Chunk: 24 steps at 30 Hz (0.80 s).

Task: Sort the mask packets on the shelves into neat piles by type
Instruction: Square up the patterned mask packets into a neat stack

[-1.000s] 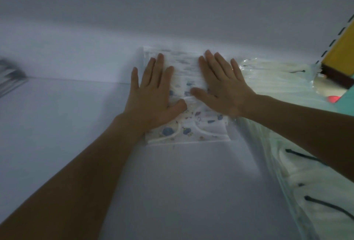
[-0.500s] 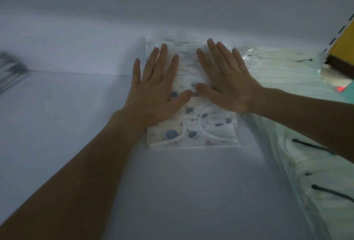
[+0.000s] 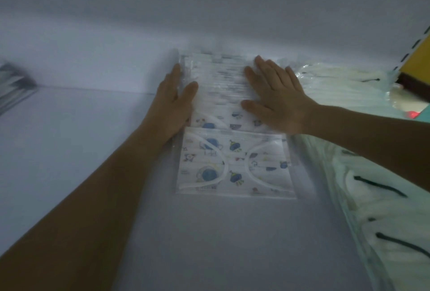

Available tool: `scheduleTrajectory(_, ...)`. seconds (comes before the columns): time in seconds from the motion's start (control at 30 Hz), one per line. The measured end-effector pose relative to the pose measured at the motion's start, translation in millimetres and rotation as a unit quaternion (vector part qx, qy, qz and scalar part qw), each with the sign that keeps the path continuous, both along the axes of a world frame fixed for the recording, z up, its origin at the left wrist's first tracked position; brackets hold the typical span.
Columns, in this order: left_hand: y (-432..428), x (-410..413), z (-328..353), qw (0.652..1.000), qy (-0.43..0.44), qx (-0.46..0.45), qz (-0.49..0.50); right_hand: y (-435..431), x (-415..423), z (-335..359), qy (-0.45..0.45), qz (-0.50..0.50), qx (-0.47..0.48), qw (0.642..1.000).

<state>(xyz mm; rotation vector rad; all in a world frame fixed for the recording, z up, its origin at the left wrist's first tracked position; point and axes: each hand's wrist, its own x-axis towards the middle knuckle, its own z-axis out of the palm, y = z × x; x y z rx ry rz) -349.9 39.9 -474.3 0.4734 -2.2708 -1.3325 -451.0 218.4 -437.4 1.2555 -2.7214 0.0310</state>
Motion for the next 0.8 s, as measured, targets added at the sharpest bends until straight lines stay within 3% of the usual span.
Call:
scheduleTrajectory(0.1, -3, -1, 1, 1.000, -0.013, -0.016, 0.017, 3, 2, 4, 0.009, -0.002, -0.042, 0.999)
scheduleTrajectory(0.3, -4, -5, 6, 0.999, 0.020, 0.034, 0.017, 0, 3, 4, -0.025, -0.041, -0.030, 0.998)
scheduleTrajectory(0.43, -2, -5, 5, 0.996, 0.039, 0.075, -0.038, 2, 3, 2, -0.028, -0.037, -0.041, 0.998)
scheduleTrajectory(0.57, 4, -5, 9, 0.996, 0.037, 0.050, -0.057, 0, -2, -4, -0.038, -0.016, -0.069, 0.997)
scheduleTrajectory(0.8, 7, -10, 4, 0.999, 0.009, 0.047, -0.005, 0, 4, 2, -0.007, -0.044, 0.018, 0.999)
